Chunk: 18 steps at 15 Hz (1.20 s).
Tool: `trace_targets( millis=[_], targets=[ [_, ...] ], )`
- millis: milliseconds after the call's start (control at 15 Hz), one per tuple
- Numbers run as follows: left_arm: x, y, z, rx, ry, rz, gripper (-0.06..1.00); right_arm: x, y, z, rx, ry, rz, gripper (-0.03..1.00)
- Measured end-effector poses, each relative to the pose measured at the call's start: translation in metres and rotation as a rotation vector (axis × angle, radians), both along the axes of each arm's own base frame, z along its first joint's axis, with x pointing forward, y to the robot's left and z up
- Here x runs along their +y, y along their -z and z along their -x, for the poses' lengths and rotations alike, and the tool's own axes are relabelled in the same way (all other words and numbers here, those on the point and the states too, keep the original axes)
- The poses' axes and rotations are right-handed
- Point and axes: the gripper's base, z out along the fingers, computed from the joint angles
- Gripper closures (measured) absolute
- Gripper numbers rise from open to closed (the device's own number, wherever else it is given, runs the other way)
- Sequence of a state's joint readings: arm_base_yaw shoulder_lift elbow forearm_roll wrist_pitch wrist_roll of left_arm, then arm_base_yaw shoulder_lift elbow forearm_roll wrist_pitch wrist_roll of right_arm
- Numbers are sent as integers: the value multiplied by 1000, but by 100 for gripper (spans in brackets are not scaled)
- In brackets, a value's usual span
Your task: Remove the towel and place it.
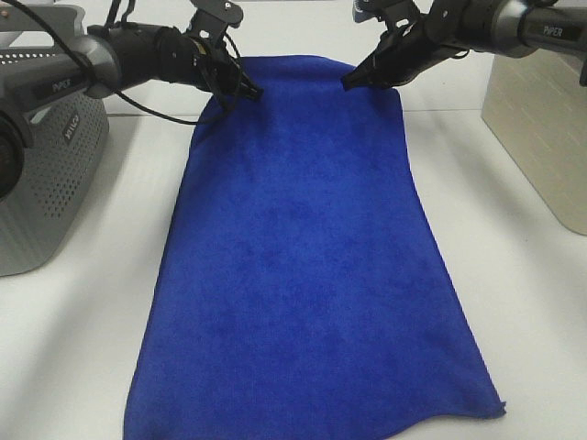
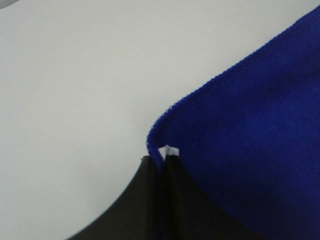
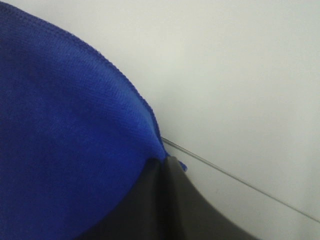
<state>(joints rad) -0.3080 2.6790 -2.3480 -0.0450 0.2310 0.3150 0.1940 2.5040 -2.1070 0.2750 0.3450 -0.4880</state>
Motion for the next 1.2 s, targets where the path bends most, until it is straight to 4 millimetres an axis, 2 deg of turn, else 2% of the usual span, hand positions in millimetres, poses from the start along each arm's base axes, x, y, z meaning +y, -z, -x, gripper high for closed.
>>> trace_targets(
  millis=[267, 400, 467, 533, 667, 733, 800, 867, 1000, 1200],
  targets=[
    [-1, 28, -4, -40, 2, -6, 91, 0, 30, -3, 14, 13, 4, 95],
    [-1, 37, -4, -47, 4, -14, 82, 0, 40, -3, 34, 22, -15, 94],
    [0, 41, -4, -50, 10, -30, 72, 1, 41, -3, 36, 31, -34, 90],
    [1, 41, -5, -51, 8, -30, 55, 1, 40, -4, 28, 39, -47, 78],
    [5, 39, -7, -79, 3, -29, 40, -2, 39, -5, 30, 56, -72, 43],
    [8, 38, -8, -86, -4, -25, 37, -6, 39, -6, 32, 66, -80, 30],
    [11, 38, -9, -86, -9, -25, 36, -11, 39, -7, 32, 77, -85, 23],
    [17, 38, -11, -91, -20, -22, 36, -17, 40, -7, 40, 86, -87, 19],
    [16, 37, -11, -92, -17, -28, 36, -17, 38, -5, 75, 75, -86, 18],
    [17, 13, -9, -37, -16, -50, 35, -14, 28, 3, 172, 29, -84, 18]
  ],
)
